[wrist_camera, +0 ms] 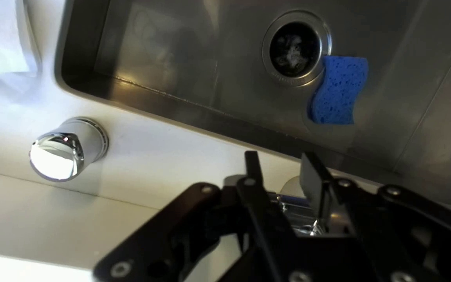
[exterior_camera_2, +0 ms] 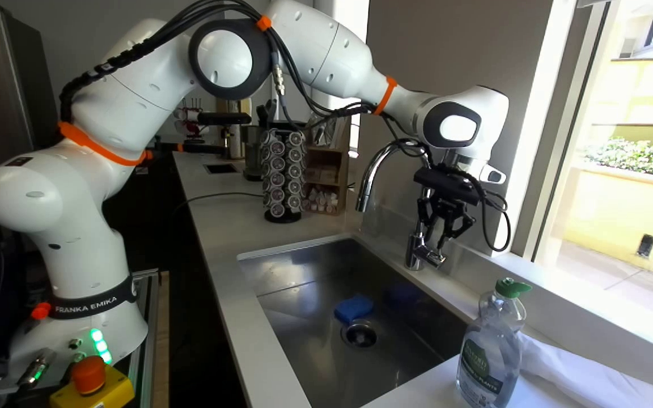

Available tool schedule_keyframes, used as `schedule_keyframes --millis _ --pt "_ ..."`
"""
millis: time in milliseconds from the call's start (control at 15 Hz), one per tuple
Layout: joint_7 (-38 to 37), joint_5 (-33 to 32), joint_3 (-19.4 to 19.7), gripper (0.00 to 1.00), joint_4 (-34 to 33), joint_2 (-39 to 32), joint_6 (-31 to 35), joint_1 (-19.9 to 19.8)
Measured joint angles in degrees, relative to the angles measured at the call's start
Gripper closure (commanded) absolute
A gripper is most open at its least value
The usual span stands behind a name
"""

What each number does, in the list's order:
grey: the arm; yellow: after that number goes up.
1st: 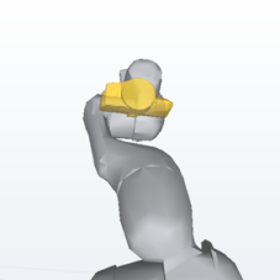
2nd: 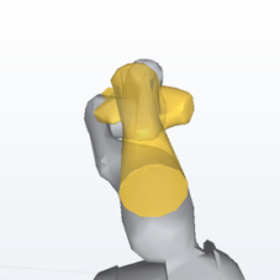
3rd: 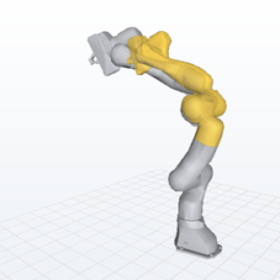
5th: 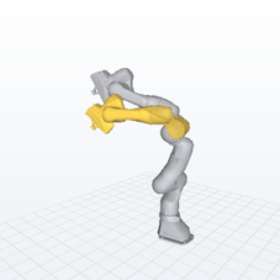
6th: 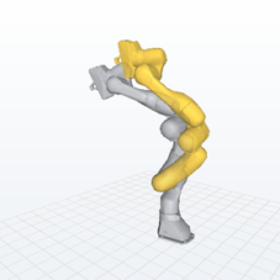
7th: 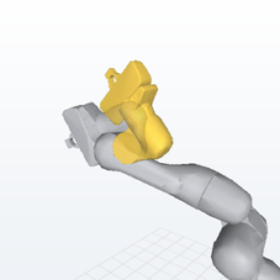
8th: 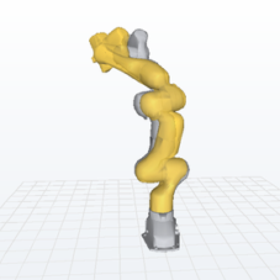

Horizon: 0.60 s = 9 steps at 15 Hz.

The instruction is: Close the tap

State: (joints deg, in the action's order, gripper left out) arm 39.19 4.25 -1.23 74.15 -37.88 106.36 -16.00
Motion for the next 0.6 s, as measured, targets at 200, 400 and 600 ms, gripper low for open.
schedule_keyframes --millis 200,400,600 --pt "0.00 0.25 -0.04 0.11 1.38 1.14 2.51 0.01" --pt "0.00 0.44 -0.18 0.00 2.96 1.76 4.71 0.03" --pt "-0.01 0.47 -0.18 0.00 4.18 2.46 6.31 0.04"
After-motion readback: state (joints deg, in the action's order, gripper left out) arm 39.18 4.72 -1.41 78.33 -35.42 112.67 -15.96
